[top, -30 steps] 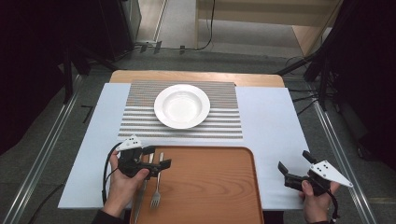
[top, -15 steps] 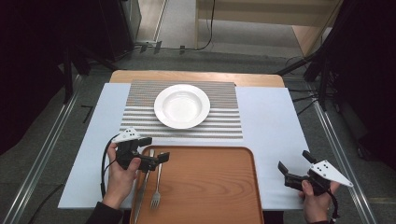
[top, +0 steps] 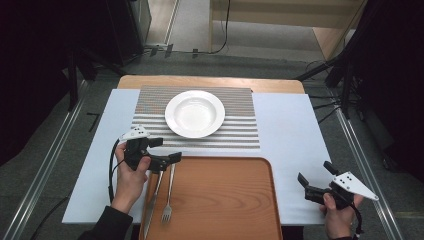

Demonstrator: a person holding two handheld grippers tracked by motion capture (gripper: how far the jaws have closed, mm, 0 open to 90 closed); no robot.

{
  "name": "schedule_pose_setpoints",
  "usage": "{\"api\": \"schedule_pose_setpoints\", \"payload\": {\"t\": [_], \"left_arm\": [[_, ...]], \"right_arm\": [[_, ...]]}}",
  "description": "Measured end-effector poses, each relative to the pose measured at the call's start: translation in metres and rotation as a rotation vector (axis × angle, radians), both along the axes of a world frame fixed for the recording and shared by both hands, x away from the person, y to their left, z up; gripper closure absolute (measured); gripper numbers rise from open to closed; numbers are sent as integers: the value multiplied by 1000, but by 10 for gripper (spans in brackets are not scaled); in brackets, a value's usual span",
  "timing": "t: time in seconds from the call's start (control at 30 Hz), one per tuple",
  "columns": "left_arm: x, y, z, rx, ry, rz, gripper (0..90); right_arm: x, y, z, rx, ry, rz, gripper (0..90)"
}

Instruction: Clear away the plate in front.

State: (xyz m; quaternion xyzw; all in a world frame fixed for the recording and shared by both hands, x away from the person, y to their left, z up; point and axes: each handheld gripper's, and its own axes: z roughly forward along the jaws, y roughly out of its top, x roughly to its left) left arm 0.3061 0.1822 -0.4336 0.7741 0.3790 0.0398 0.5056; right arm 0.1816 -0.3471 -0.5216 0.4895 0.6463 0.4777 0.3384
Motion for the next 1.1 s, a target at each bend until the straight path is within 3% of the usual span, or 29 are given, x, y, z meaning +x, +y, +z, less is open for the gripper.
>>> {"api": "schedule_pose_setpoints", "payload": {"t": [0.27,0.73,1.1], "left_arm": [[14,-7,7,27,1,6,0],[44,-8,5,6,26,33,0],[62,-11,5,27,27,62,0]], "right_arm": [[-1,0,0,3,-3,5,0],[0,0,-1,0,-6,8,0],[-2,1,-1,0,-9,11,0]]}}
